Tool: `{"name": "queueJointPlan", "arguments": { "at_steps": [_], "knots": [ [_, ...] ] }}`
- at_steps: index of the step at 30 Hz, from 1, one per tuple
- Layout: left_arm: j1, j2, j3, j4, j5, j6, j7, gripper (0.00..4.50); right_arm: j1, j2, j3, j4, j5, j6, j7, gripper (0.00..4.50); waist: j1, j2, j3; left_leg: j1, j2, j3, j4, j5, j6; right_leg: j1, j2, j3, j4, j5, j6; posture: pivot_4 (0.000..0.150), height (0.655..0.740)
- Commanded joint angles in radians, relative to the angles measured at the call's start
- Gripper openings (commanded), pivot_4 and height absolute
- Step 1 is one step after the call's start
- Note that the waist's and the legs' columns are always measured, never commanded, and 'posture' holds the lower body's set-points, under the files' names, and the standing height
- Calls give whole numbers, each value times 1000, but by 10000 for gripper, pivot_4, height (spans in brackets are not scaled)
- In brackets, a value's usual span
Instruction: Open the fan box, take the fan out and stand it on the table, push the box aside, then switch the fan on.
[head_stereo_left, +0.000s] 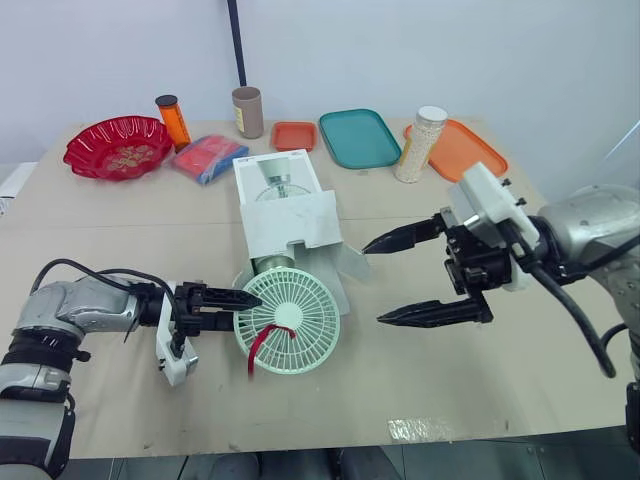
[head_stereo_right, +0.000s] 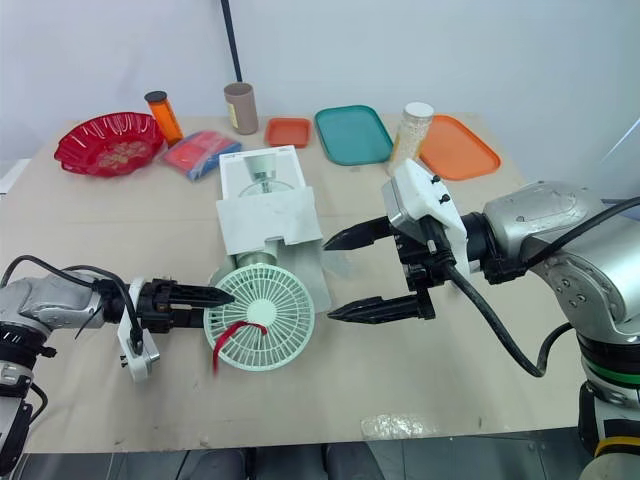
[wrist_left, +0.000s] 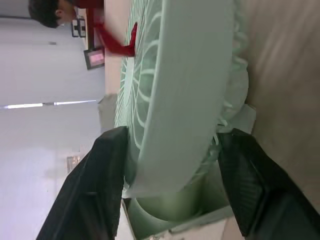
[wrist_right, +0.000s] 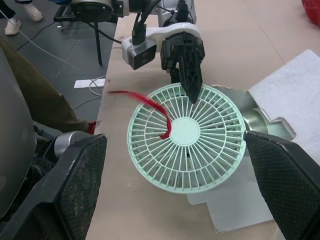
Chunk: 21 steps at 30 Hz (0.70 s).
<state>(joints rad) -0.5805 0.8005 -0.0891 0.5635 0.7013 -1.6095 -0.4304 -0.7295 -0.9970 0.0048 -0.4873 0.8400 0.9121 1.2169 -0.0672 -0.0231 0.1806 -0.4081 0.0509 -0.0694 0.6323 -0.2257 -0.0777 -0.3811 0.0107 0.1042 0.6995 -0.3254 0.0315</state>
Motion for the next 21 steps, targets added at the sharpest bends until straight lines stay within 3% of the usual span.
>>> {"name": "queueJointPlan", "arguments": {
  "at_steps": [1, 9, 10, 11, 14, 21],
  "knots": [
    [-5, 15, -4, -11, 69, -5, 64, 28743, 0, -12, -16, -26, 6, -12, 0, 45000, 2, 0, 0, 0, 0, 0, 0, 0, 0, 0, 0, 0, 0, 0, 0, 1500, 7400],
    [-34, 8, 9, -20, 125, 11, 159, 28743, 12, -12, -19, -33, 3, -17, -6, 45000, 12, 0, 0, 0, 0, 0, 1, 0, 0, 0, 0, 0, 0, 0, 0, 1500, 7400],
    [-35, 8, 7, -24, 126, 12, 164, 25195, 12, -12, -19, -33, 3, -16, -7, 45000, 13, 0, 0, 0, 0, 0, 1, 0, 0, 0, 0, 0, 0, 0, 0, 1500, 7400],
    [-34, 8, 5, -27, 127, 12, 170, 25195, 12, -12, -19, -34, 5, -14, -9, 45000, 14, 0, 0, 0, 0, 0, 1, 0, 0, 0, 0, 0, 0, 0, 0, 1500, 7400],
    [-29, 12, 2, -30, 132, 22, 187, 19667, 15, -12, -20, -37, 5, -11, -13, 45000, 16, 0, 0, 0, 0, 0, 1, 0, 0, 0, 0, -1, 0, 0, 0, 1500, 7400],
    [-13, 22, -9, -47, 89, 51, 218, 18871, 14, -13, -24, -34, 11, 3, -30, 45000, 18, 0, 0, 0, 0, 0, 1, 0, 0, 0, 0, -1, 0, 0, 0, 1500, 7400]
  ]
}}
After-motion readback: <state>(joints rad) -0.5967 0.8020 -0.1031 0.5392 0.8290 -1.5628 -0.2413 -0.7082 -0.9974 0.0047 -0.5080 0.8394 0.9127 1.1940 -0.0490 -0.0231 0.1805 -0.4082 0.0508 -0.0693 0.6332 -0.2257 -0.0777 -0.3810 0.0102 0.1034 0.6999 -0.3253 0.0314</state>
